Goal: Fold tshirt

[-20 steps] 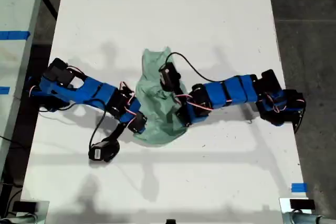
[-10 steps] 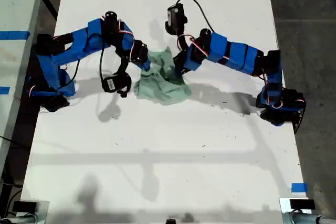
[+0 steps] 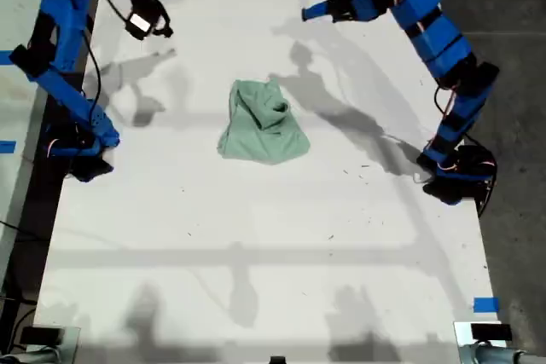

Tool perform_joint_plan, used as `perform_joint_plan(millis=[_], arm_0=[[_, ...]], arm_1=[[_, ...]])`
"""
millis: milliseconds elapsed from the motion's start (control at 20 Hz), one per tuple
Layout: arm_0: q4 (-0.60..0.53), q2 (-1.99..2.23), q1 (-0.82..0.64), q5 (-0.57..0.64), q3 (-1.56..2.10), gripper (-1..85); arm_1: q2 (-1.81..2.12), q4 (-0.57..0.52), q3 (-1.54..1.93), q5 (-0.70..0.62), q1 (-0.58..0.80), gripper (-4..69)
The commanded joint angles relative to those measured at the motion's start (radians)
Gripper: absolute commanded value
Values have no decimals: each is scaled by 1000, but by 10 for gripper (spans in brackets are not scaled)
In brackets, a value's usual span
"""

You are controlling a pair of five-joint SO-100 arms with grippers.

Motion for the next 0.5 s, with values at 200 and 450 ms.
perform_joint_plan(millis=[200,450], arm_0=[[-210,611,160,-37,549,210],[-517,1301,551,-216,1266,1]], arm_1=[[811,23,663,31,6,216],[1436,-35,1275,229,-356,174]])
